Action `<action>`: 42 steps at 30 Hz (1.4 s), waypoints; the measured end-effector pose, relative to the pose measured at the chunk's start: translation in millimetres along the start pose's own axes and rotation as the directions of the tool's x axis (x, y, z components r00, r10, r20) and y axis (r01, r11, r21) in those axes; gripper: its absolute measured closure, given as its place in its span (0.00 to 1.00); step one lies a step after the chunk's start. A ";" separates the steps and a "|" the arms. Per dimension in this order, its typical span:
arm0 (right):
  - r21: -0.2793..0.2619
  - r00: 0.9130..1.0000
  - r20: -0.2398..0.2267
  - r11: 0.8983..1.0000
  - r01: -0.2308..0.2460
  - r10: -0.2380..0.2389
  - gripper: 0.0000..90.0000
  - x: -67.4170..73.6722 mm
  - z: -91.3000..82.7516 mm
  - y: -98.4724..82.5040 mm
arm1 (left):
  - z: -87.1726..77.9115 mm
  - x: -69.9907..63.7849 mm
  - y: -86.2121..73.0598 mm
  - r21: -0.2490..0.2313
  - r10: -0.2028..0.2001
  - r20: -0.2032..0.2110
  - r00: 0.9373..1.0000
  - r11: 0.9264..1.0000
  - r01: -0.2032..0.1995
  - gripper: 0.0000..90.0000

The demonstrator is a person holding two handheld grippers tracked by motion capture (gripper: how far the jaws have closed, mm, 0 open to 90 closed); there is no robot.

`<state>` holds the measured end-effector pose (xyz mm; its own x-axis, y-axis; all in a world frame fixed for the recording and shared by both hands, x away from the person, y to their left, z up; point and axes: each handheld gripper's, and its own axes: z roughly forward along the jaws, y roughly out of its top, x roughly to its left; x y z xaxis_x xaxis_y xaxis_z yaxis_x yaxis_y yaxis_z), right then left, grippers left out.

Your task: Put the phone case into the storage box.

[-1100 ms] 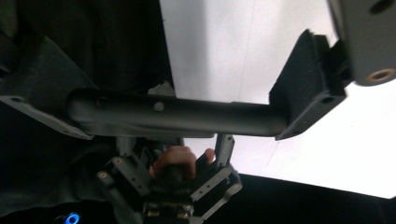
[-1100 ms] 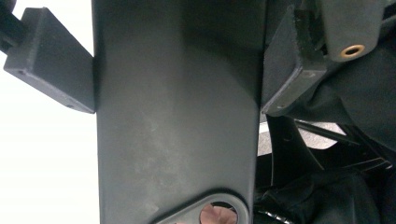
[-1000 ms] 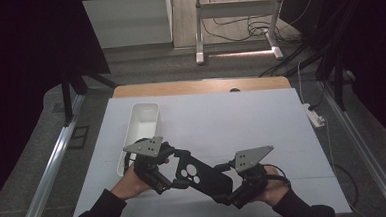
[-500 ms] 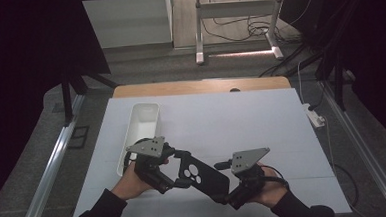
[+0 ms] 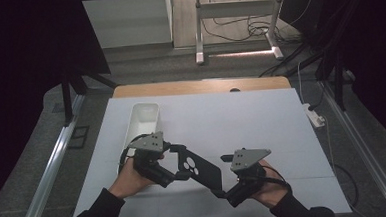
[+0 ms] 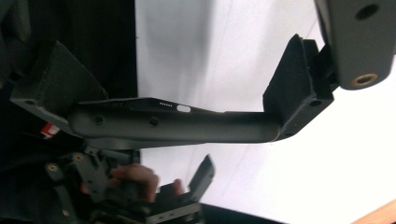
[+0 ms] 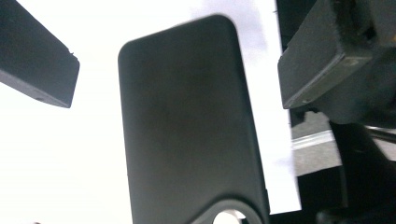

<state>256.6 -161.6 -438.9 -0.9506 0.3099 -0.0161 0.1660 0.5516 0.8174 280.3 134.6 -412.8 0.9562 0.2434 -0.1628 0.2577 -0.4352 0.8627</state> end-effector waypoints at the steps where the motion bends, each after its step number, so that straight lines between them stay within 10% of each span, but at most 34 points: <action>1: 0.002 1.000 0.020 1.000 -0.008 0.007 0.00 -0.3 0.4 -0.2 | -0.3 0.9 0.5 0.005 -0.008 -0.017 1.000 1.000 0.008 0.17; 17: 0.029 0.981 0.177 0.996 -0.085 0.078 0.00 -4.1 2.8 -1.2 | 3.4 13.8 10.4 0.022 -0.137 -0.173 0.975 0.989 0.143 0.17; 32: 0.060 0.951 0.287 0.988 -0.141 0.118 0.00 2.1 14.7 2.9 | 15.5 8.9 18.7 0.008 -0.222 -0.221 0.950 0.973 0.230 0.17; 42: 0.096 0.941 0.318 0.983 -0.154 0.116 0.02 1.7 25.9 5.6 | 17.4 0.9 23.6 -0.012 -0.250 -0.211 0.945 0.967 0.253 0.17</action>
<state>262.7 -137.9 -449.2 -0.7918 0.6019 -0.1035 0.3343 0.5689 0.7514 289.7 109.4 -400.9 0.8096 0.5220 -0.2684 0.4897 -0.3486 0.7992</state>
